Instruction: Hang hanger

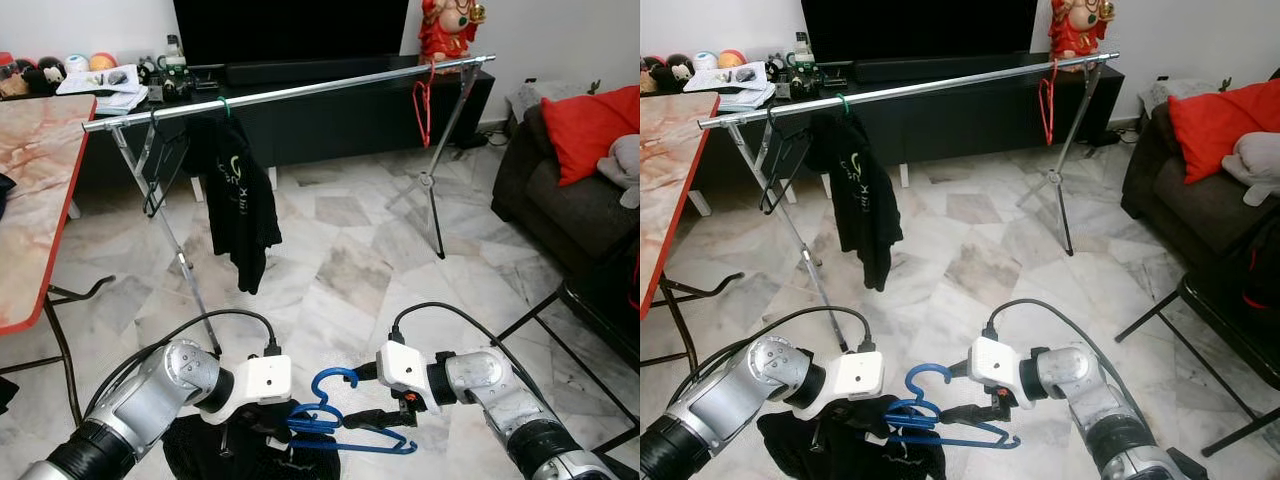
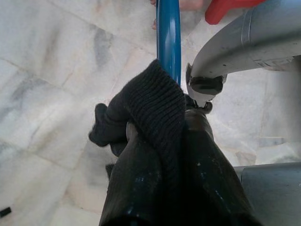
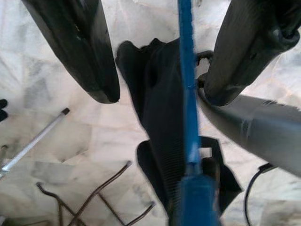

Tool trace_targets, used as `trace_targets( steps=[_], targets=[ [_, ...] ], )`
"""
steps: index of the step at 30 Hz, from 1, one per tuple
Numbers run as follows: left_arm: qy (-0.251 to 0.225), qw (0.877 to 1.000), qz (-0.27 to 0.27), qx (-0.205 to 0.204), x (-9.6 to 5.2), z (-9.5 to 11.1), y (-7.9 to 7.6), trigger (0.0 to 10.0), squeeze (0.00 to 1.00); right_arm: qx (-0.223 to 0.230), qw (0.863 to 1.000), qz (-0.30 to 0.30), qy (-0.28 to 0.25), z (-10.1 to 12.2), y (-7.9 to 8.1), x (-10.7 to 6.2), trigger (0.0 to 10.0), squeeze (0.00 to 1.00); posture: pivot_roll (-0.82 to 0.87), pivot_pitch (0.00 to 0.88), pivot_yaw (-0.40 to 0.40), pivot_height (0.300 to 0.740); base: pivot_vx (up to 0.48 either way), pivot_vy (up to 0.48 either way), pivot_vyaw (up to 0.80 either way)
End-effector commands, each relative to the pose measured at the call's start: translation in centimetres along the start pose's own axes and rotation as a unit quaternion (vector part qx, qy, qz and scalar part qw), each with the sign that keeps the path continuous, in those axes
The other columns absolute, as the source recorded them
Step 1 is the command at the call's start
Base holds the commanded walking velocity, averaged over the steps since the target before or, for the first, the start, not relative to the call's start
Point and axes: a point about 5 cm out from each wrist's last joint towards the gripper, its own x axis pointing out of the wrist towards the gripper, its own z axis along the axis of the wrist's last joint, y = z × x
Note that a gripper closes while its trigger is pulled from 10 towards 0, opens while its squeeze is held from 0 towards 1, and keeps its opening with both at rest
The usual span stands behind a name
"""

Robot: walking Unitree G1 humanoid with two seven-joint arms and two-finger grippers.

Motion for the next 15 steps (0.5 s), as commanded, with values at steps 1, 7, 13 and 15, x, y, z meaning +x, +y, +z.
trace_targets(
  steps=[1, 7, 13, 15],
  targets=[
    [-0.009, 1.0, 0.0, 0.019, -0.3, 1.1, 0.6, 10.0, 0.0, -0.003, 1.0, 0.02, 0.003, -0.2, 0.4, 0.4, 10.0, 0.0, -0.02, 0.022, -0.024, 0.74, 0.0, 0.0, 0.0],
    [-0.012, 1.0, -0.003, 0.024, 0.1, 1.6, 0.9, 10.0, 0.0, 0.02, 0.999, 0.032, 0.002, -0.5, 0.7, 0.8, 10.0, 0.0, -0.02, 0.014, -0.019, 0.74, 0.0, 0.0, 0.0],
    [-0.016, 0.999, -0.006, 0.031, 0.1, 2.0, 1.2, 10.0, 0.0, 0.005, 1.0, 0.013, 0.011, -0.8, 0.7, 1.0, 10.0, 0.0, -0.02, 0.019, -0.02, 0.74, 0.0, 0.0, 0.0],
    [-0.02, 0.999, -0.006, 0.033, 0.1, 2.2, 1.2, 10.0, 0.0, 0.009, 1.0, -0.005, 0.014, -0.9, 0.6, 1.1, 10.0, 0.0, -0.02, 0.019, -0.02, 0.74, 0.0, 0.0, 0.0]
  ],
)
